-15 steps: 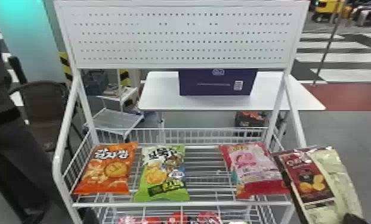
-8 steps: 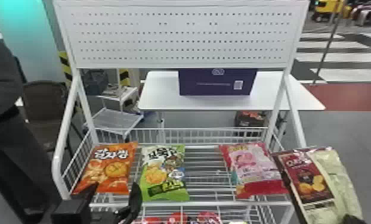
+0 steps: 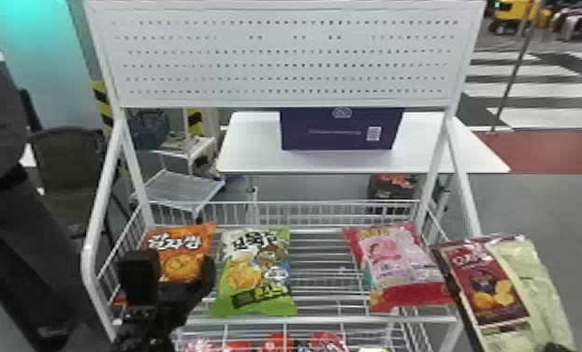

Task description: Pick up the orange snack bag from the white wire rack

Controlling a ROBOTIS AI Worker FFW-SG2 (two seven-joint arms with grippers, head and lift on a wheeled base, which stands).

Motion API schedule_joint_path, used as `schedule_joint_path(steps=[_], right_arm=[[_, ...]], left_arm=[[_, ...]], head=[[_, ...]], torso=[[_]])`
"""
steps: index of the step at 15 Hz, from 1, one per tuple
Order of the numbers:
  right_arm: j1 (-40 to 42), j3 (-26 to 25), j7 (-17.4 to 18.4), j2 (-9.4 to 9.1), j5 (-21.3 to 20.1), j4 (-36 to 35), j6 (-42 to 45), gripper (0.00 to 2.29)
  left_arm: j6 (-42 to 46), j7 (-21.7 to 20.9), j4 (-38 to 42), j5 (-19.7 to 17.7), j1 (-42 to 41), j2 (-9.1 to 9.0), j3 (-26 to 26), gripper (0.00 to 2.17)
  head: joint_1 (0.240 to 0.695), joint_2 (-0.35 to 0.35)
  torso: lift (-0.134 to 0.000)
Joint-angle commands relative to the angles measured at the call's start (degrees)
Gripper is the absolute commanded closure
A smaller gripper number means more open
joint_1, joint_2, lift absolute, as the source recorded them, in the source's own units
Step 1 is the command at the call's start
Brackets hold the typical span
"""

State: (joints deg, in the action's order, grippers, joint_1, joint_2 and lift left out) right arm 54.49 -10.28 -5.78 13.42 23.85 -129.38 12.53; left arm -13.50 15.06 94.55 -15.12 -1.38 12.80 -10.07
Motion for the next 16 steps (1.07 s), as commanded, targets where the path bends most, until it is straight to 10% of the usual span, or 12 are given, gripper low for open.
schedule_joint_path(steps=[1, 5, 8, 16], right_arm=[[0.01, -0.01, -0.02, 0.20, -0.03, 0.00, -0.01, 2.26], [-0.35, -0.01, 0.06, 0.64, -0.03, 0.00, -0.01, 2.26], [-0.52, 0.08, 0.06, 0.64, -0.03, 0.09, -0.01, 2.26], [-0.70, 0.61, 0.06, 0.64, -0.03, 0.00, -0.01, 2.26]], left_arm=[[-0.70, -0.12, -5.52, -0.17, 3.67, 0.12, 0.31, 0.09], [-1.23, -0.91, -9.30, -0.17, 5.69, 0.21, 0.49, 0.20], [-3.51, -0.64, -9.04, -0.17, 5.25, 0.30, 0.57, 1.93], [-6.15, -1.43, 2.65, -0.34, -1.52, 0.65, 3.48, 2.15]], head=[[0.499, 0.000], [0.499, 0.000], [0.499, 0.000], [0.499, 0.000]], torso=[[0.000], [0.000], [0.000], [0.000]])
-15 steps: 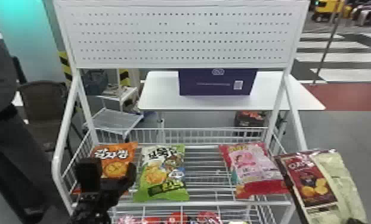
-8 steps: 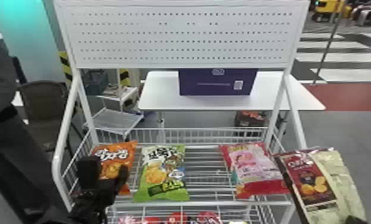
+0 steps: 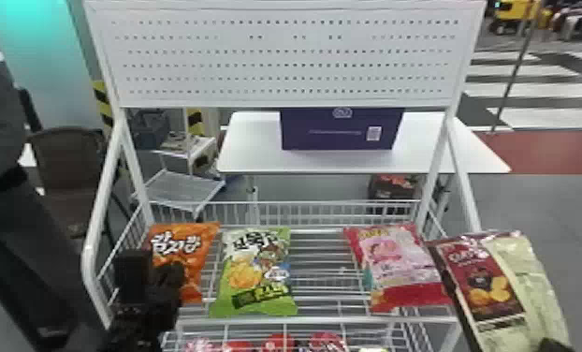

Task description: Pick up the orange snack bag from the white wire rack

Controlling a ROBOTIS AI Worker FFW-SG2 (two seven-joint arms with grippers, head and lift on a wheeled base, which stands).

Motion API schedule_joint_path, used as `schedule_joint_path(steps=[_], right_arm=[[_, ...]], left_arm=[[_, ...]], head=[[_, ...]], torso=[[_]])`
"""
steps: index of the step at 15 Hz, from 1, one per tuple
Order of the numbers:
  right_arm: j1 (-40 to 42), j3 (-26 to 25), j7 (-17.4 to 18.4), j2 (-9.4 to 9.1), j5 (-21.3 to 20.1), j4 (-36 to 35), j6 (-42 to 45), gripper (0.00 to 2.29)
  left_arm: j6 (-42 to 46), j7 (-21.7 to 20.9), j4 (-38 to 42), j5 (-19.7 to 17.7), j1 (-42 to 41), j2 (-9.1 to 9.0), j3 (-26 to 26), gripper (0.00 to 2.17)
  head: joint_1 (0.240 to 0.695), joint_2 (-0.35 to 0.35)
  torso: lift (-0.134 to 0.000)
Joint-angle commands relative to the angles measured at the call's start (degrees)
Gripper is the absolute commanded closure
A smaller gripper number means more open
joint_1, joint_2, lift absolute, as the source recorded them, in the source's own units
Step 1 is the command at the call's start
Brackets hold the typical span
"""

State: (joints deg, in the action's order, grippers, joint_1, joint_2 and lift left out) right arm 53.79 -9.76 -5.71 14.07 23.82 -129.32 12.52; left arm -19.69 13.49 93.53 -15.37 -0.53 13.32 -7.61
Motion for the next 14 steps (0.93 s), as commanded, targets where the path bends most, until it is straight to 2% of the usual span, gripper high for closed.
schedule_joint_path(steps=[1, 3, 8, 13, 14], right_arm=[[0.00, 0.18, 0.00, -0.01, 0.00, -0.05, 0.00, 2.26], [0.00, 0.27, 0.00, -0.10, 0.00, -0.05, 0.00, 2.26], [0.00, 0.35, 0.00, -0.10, 0.00, -0.05, 0.00, 2.26], [0.18, 0.44, 0.00, -0.10, 0.00, -0.05, 0.00, 2.26], [0.18, 0.44, 0.00, -0.10, 0.00, -0.05, 0.00, 2.26]], left_arm=[[-0.14, 0.23, 7.72, -0.63, -4.39, 0.22, 1.45, 2.15], [-1.72, -0.13, 15.10, -1.07, -9.58, 1.01, 2.86, 2.15], [0.04, -1.44, 29.86, -0.63, -25.84, 0.48, 7.25, 2.15], [27.63, -0.65, 33.47, -0.54, -40.78, 0.30, 8.40, 2.15], [28.51, -0.65, 33.73, -0.45, -41.92, 0.30, 8.05, 2.15]], head=[[0.499, 0.000], [0.499, 0.000], [0.499, 0.000], [0.499, 0.000], [0.499, 0.000]], torso=[[0.000], [0.000], [0.000], [0.000], [0.000]])
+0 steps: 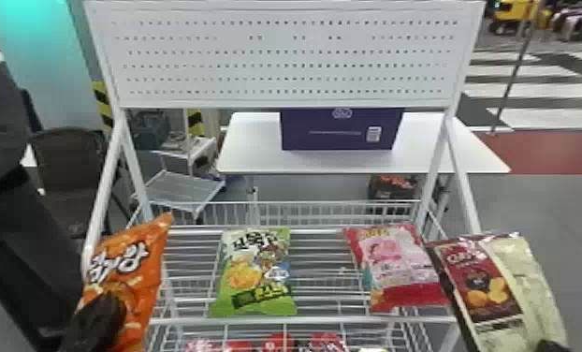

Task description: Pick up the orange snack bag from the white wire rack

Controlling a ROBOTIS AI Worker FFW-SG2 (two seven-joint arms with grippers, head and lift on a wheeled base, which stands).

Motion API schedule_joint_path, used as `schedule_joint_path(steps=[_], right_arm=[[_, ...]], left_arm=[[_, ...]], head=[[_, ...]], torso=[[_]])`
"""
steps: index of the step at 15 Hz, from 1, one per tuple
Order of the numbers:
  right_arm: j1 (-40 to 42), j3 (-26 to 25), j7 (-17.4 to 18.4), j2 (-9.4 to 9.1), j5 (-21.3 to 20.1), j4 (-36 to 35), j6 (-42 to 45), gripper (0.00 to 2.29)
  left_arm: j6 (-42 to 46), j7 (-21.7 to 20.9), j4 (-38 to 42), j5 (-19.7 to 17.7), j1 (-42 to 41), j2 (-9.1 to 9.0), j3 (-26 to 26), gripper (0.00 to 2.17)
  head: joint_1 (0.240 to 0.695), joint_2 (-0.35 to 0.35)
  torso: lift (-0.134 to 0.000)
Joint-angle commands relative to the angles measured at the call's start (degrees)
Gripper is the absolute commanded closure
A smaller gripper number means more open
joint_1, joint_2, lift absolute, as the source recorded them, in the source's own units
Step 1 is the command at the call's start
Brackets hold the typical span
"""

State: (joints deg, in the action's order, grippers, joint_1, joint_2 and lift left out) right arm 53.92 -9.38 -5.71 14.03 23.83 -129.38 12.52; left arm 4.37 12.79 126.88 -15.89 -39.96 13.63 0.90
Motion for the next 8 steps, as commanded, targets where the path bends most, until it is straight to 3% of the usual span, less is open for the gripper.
schedule_joint_path(steps=[1, 8], right_arm=[[0.05, 0.07, 0.00, -0.05, -0.01, 0.00, 0.00, 2.26], [0.05, 0.33, 0.00, 0.03, -0.01, 0.00, 0.00, 2.26]], left_arm=[[4.46, 0.13, 0.48, 0.07, -3.28, -0.01, -0.72, 2.15], [4.28, 0.13, 1.09, 0.68, -4.95, 0.43, -0.64, 2.15]], head=[[0.499, 0.000], [0.499, 0.000]], torso=[[0.000], [0.000]])
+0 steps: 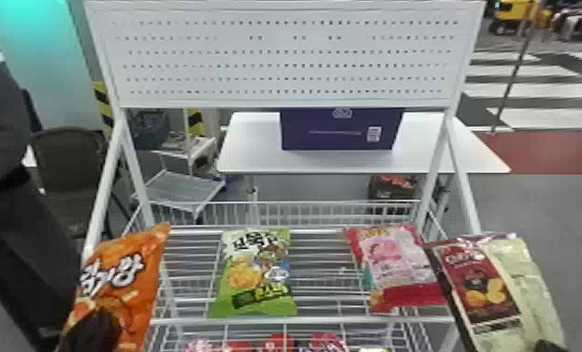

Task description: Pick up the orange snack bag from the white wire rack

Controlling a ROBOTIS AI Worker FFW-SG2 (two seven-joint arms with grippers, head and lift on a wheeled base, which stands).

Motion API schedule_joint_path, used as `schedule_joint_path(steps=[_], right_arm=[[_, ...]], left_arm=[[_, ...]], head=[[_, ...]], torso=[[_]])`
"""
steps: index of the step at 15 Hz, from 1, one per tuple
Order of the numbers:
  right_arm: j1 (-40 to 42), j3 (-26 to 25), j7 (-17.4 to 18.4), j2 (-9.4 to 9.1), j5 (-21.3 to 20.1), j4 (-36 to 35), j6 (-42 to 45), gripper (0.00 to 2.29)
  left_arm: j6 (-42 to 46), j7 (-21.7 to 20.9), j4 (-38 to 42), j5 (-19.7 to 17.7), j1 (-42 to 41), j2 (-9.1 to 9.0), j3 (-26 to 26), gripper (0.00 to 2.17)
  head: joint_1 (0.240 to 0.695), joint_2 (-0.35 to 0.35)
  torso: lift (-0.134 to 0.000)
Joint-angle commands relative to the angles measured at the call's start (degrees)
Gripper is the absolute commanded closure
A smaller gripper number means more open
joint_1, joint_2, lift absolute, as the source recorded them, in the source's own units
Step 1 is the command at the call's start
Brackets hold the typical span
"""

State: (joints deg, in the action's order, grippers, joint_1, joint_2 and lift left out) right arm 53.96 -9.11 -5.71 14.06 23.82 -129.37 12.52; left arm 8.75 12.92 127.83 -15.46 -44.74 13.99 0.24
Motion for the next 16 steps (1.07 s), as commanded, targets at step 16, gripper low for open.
schedule_joint_path(steps=[16], right_arm=[[-0.53, 0.41, 0.00, 0.26, 0.00, 0.09, 0.00, 2.26]], left_arm=[[-0.62, -0.79, 0.67, 0.25, -0.88, 0.07, 0.20, 2.15]], head=[[0.499, 0.000]], torso=[[0.000]])
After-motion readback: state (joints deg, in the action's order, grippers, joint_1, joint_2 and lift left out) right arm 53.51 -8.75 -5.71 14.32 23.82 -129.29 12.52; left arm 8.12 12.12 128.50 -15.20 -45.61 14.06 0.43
